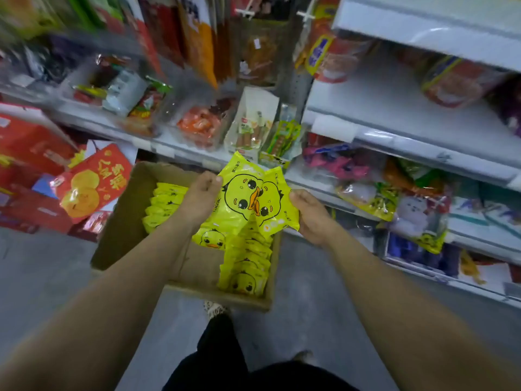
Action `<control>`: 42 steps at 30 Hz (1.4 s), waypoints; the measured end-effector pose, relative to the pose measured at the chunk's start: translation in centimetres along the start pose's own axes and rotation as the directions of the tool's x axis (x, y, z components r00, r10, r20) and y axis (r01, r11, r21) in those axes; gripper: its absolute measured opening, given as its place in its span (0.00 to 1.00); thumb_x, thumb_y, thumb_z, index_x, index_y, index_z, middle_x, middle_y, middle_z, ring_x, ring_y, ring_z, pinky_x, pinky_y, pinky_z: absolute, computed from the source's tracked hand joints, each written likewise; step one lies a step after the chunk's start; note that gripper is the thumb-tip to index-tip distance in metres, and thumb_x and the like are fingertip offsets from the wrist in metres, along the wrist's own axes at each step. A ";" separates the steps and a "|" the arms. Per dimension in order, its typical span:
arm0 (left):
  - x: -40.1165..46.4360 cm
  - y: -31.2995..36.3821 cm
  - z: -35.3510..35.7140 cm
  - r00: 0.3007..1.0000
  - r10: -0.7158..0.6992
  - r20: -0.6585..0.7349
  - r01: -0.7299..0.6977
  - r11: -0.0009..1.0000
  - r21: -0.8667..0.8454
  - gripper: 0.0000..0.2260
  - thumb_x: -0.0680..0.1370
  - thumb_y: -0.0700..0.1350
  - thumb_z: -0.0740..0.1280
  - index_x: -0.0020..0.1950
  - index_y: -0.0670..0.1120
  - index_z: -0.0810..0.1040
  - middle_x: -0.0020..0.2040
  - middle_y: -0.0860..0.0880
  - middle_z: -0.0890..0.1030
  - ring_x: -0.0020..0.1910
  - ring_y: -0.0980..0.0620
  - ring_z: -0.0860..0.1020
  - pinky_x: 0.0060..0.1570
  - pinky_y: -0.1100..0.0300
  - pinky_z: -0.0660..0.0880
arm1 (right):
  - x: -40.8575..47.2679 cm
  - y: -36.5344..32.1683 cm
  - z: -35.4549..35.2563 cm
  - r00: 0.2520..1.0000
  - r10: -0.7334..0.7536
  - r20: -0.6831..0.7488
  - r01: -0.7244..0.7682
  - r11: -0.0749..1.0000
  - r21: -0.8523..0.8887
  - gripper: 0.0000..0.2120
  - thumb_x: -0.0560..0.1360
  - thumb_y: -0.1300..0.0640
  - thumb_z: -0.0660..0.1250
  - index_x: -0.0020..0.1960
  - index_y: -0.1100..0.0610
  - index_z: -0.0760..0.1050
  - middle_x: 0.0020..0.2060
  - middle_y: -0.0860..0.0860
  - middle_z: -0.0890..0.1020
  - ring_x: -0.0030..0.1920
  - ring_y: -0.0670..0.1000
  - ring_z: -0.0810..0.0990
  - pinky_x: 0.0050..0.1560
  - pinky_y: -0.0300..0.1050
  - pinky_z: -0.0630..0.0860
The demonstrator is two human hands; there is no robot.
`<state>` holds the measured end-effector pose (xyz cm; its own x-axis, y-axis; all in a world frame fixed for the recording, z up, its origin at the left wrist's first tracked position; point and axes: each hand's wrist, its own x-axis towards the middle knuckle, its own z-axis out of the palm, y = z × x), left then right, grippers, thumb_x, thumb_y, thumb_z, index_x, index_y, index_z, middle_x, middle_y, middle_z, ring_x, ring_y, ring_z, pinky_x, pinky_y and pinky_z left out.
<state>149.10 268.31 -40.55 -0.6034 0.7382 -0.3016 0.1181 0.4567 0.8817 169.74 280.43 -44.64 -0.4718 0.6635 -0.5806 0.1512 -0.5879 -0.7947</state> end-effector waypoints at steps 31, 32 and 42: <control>-10.3 44.4 38.5 0.649 0.394 0.651 -0.395 0.906 -0.153 0.32 0.60 0.40 0.82 0.63 0.43 0.77 0.54 0.46 0.84 0.44 0.50 0.85 0.40 0.57 0.81 | -26.7 -26.9 -45.2 0.606 -0.567 -0.558 0.558 0.803 -0.209 0.09 0.73 0.60 0.75 0.52 0.57 0.81 0.47 0.55 0.86 0.48 0.56 0.86 0.52 0.55 0.81; -9.8 45.5 39.2 0.640 0.390 0.662 -0.414 0.901 -0.131 0.37 0.57 0.43 0.84 0.65 0.43 0.76 0.56 0.46 0.83 0.47 0.49 0.84 0.46 0.54 0.81 | -27.0 -28.0 -46.3 0.600 -0.575 -0.556 0.548 0.802 -0.238 0.09 0.73 0.59 0.75 0.52 0.57 0.81 0.47 0.54 0.87 0.48 0.56 0.86 0.52 0.55 0.82; -7.5 51.6 44.9 0.519 0.448 0.728 -0.651 0.759 -0.004 0.37 0.60 0.51 0.83 0.66 0.45 0.76 0.64 0.54 0.76 0.62 0.55 0.74 0.66 0.59 0.68 | -28.9 -35.9 -55.4 0.547 -0.669 -0.503 0.419 0.739 -0.527 0.14 0.67 0.59 0.79 0.51 0.56 0.83 0.41 0.50 0.87 0.40 0.47 0.85 0.44 0.42 0.81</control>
<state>195.20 308.62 -9.07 0.3138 0.9491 -0.0251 0.4790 -0.1354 0.8673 226.10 308.01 -9.16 0.0775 0.9891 0.1249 0.3720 0.0875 -0.9241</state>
